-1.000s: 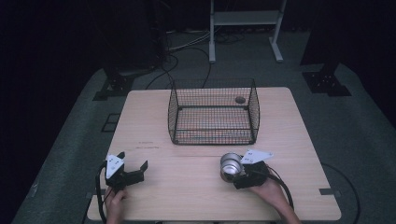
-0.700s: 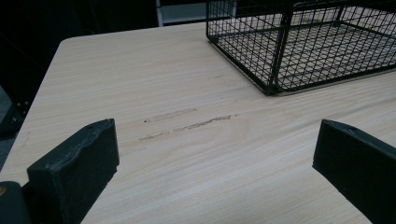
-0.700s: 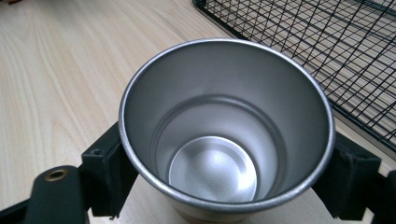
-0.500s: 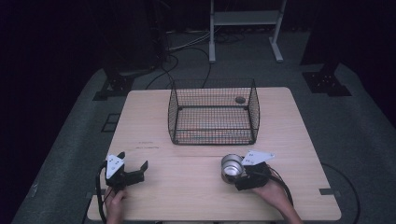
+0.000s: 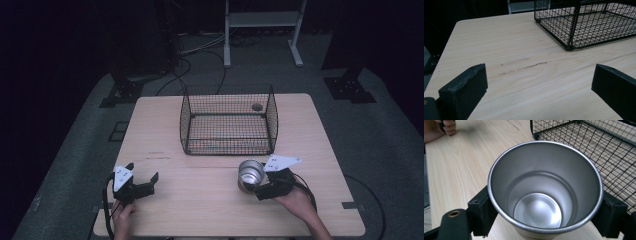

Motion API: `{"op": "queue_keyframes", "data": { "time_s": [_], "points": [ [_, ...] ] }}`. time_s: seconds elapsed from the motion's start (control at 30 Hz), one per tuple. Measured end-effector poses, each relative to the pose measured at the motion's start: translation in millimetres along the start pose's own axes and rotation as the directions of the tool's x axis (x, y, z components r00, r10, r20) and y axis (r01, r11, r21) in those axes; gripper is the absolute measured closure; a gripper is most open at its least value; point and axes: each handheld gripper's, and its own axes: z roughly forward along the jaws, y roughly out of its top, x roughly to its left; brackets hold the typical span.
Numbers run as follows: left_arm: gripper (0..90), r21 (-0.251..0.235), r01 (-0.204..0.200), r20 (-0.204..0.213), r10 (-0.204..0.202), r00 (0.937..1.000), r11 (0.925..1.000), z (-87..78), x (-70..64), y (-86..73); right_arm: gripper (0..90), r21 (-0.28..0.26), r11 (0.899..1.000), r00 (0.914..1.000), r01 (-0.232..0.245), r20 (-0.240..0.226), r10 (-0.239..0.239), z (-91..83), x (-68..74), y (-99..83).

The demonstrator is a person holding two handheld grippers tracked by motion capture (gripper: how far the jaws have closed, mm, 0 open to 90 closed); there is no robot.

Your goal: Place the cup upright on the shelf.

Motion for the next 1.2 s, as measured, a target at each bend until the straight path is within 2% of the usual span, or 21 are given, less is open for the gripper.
{"op": "queue_keyframes", "data": {
  "time_s": [0.7,1.2],
  "points": [
    [0.0,0.001,0.003,-0.001,-0.003,1.0,1.0,0.0,0.3,0.0,17.9,-0.015,1.0,0.9993,0.004,-0.036,-0.004,-14.7,-10.5,31.4],
    [0.0,0.0,0.005,-0.001,-0.005,1.0,1.0,-0.1,0.5,0.0,17.9,-0.008,1.0,0.9989,0.018,-0.044,-0.019,-14.0,-15.5,46.4]
  ]
}}
